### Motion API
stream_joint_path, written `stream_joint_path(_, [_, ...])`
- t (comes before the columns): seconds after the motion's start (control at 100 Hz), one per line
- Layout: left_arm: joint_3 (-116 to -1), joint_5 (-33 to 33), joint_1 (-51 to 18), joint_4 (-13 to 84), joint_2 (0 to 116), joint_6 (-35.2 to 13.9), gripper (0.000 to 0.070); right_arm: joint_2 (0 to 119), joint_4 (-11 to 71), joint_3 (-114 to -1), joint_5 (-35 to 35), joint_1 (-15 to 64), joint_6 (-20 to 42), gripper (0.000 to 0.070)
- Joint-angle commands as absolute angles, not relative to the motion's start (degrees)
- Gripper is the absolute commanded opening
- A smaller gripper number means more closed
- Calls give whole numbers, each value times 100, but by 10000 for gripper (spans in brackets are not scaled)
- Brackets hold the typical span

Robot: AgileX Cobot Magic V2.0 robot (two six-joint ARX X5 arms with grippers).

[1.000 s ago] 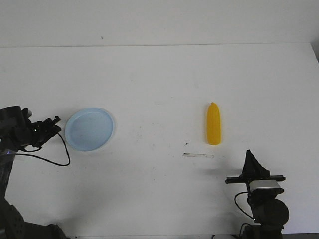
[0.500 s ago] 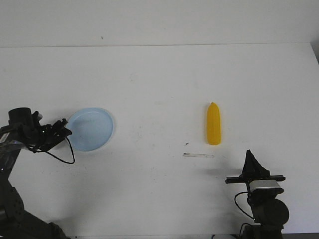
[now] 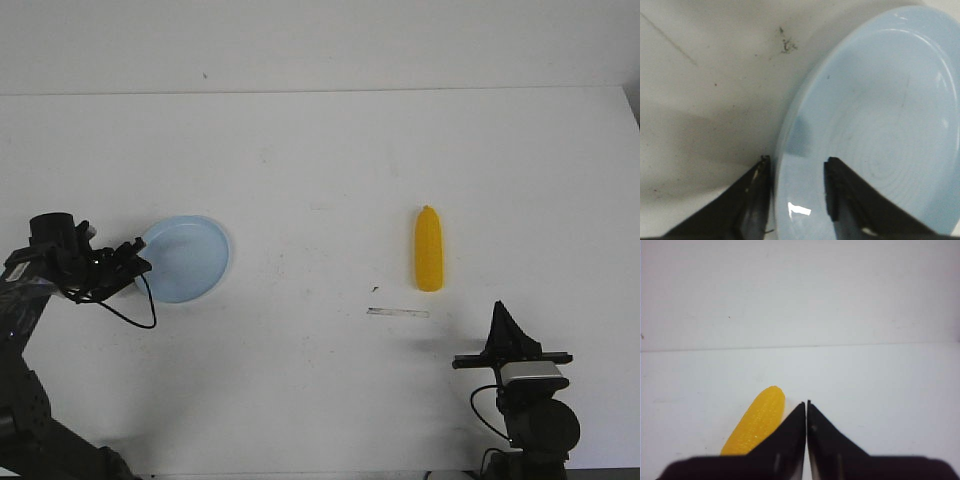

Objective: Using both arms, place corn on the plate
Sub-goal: 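Lower the left gripper onto the plate rim nearest the robot, then push the blue plate with the left gripper toward the yellow corn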

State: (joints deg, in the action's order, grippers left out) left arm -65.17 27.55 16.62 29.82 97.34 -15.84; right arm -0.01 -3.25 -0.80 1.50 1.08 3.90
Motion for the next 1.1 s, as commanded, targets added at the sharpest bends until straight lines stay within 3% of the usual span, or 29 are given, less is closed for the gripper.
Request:
stream_joint_path(0.0, [-6580, 2790, 1664, 3002, 9894, -1546, 0, 5, -386, -73, 152, 113, 421, 2])
stream_joint_path(0.26, [-6580, 2797, 1581, 3024, 9850, -1573, 0, 5, -386, -73, 152, 113, 421, 2])
stream_joint_path(0.46, [-6582, 2877, 1146, 3011, 9439, -1778, 0, 5, -386, -73, 152, 113, 421, 2])
stream_joint_path(0.77, [-6582, 2744, -346, 2888, 9129, -2204, 1, 5, -386, -73, 152, 113, 421, 2])
stream_joint_path(1.09, [-6582, 1981, -1907, 2119, 9172, -3277, 1, 5, -386, -73, 152, 113, 421, 2])
